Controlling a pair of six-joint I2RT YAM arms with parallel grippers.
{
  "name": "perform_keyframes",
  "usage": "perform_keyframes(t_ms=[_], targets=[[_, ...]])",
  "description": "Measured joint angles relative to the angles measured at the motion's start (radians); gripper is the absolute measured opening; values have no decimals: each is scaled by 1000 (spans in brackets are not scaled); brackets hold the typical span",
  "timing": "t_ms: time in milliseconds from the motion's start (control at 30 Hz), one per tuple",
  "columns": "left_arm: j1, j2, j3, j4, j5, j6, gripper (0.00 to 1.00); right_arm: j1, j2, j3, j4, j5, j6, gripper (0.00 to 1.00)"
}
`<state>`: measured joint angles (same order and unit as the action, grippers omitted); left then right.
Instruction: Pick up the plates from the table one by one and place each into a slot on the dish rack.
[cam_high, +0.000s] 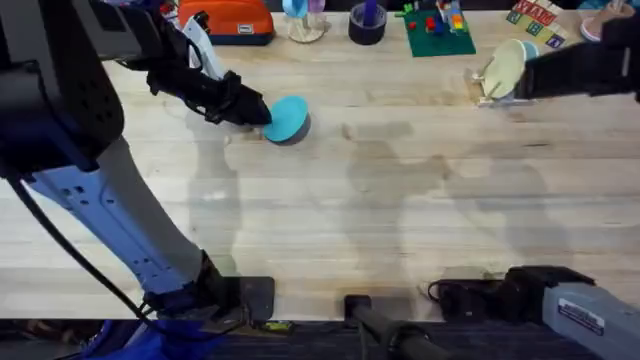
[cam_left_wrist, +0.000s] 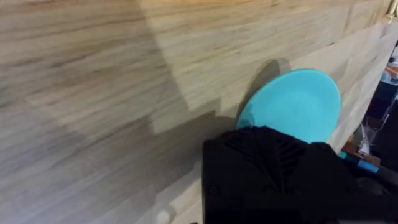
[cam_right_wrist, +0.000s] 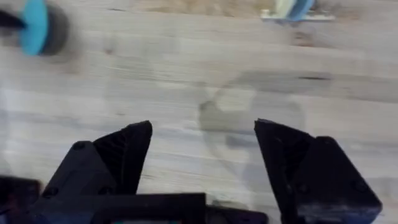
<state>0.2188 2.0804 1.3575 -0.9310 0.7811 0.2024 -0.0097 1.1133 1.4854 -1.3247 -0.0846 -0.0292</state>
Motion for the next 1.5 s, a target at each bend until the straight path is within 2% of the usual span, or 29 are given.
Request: perform_keyframes(t_ms=[233,400,700,1067,1500], targets=[[0,0,0,0,0,0,40,8,116,1,75,-157,20,994],[0,0,0,0,0,0,40,88,215,1,145,-199,64,994],[0,0,0,0,0,0,40,276,434,1,327,-224,244,993],[0,0,0,0,0,0,40,443,713,1,591,-228,435,993],[0,0,0,0,0,0,41,577,886,1,841,-231,608,994]])
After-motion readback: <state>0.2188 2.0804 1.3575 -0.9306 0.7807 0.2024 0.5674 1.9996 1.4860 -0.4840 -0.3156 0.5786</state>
